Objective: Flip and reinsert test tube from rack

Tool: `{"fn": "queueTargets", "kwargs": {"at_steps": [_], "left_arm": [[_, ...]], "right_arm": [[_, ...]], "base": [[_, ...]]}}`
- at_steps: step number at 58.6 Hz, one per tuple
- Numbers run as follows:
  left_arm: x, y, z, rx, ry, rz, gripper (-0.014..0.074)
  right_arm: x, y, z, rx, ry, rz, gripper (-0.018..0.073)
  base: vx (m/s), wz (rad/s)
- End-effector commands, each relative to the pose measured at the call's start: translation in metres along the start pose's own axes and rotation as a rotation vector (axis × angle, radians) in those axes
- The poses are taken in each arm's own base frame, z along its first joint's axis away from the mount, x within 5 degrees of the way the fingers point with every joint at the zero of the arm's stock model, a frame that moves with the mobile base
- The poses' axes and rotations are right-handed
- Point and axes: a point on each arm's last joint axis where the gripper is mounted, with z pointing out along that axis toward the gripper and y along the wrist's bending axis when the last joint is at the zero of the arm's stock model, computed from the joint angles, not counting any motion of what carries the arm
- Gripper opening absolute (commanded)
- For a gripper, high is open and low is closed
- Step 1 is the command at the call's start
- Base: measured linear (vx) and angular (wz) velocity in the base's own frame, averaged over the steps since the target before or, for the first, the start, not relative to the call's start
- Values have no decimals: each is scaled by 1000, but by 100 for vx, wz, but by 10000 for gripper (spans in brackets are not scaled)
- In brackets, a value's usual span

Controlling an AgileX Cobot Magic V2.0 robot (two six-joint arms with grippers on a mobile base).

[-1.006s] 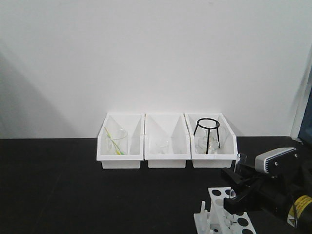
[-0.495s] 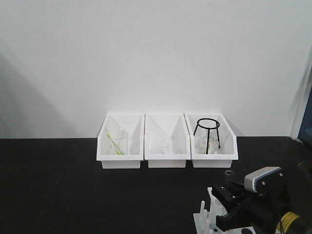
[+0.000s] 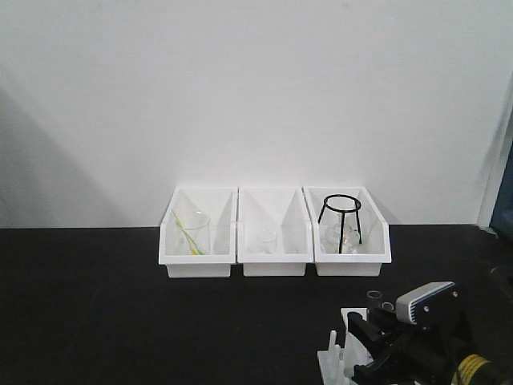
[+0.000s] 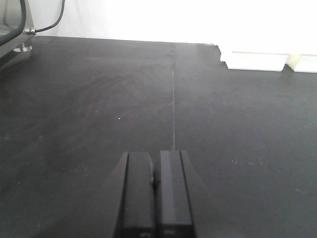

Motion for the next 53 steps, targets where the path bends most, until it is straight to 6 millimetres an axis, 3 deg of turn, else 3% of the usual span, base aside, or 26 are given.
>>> {"fn": "queueTargets", "kwargs": {"at_steps": [1,12,22,23,32,40,53], "left_arm": [[-8,-2,-1,23,-97,-3,-6],[-8,-2,-1,23,-97,-3,-6],[-8,-2,-1,23,-97,-3,-6],[-8,-2,-1,23,-97,-3,-6],[-8,-2,-1,23,-97,-3,-6],[-8,-2,-1,23,-97,-3,-6],[-8,-2,-1,23,-97,-3,-6]], "right_arm": [[-22,1,-3,-16,-123,-15,296],[-21,1,-2,-18,-121,-21,435],[-27,2,-5,-21,-153,-20,461],[-37,4,-11,-19,-191,-11,461],[-70,10,-36,-5,-280,-12,461],[-105,19,-75,29,-365,14,461],[-130,31,-122,91,-412,-24,459]], "base": [[0,0],[0,0],[0,0],[0,0],[0,0],[0,0],[0,0]]}}
